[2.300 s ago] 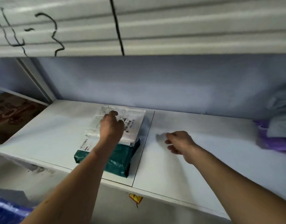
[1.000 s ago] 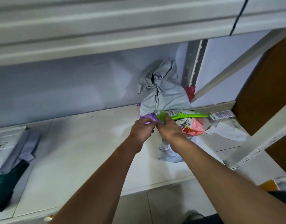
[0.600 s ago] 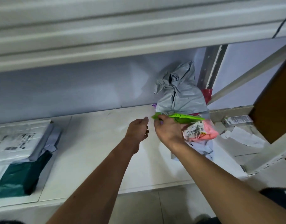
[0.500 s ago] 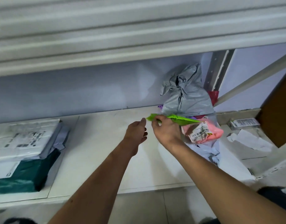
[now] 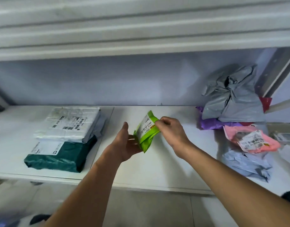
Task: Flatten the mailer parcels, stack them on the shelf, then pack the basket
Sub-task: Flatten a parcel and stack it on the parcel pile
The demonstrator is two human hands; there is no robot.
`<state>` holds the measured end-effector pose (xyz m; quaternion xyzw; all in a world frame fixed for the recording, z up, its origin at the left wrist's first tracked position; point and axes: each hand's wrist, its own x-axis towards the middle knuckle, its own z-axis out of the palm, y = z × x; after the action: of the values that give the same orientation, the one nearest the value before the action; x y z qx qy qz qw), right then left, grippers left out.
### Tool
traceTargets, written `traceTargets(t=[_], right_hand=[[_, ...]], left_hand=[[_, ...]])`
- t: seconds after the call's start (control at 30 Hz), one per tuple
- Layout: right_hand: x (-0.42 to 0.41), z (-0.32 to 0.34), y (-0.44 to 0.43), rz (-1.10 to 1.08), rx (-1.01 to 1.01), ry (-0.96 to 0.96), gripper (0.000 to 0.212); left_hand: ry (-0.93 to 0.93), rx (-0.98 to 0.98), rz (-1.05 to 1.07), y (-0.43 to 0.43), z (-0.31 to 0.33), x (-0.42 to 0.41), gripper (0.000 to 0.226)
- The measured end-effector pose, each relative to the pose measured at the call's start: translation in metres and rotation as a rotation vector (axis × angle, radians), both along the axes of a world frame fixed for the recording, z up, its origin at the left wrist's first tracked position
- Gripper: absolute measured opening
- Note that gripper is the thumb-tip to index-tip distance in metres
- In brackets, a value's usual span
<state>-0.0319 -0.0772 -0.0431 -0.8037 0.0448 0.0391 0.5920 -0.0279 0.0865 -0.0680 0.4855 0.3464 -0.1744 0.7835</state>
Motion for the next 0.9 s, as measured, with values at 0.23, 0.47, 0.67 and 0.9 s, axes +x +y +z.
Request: traceTargets(t=[0.23,0.47,0.67,0.9], right_hand=[[0.019,-0.036,0.005,-0.053,0.225,0.165,0.016],[0.027,-0.077,0.008,-0.133,0.124,0.309,0.031],[0.021,-0.089,0.009,-0.016,-0.431,0.134,0.053],[0.003,-0.106,0.026,0.345,-0.917,-0.431,0.044]], left_hand=[[-0.022,-0.039,0.121,0.035,-0.024,-0.004,0.019],[0.039,0.305,-0.122,0.048,-0.050,-0.015,0.015],[0.037,1.079,-0.507,0.046,-0.062,-0.024,0.035],[-0.629,1.680,-0.586,0.017,-0.079,-0.028,0.036]])
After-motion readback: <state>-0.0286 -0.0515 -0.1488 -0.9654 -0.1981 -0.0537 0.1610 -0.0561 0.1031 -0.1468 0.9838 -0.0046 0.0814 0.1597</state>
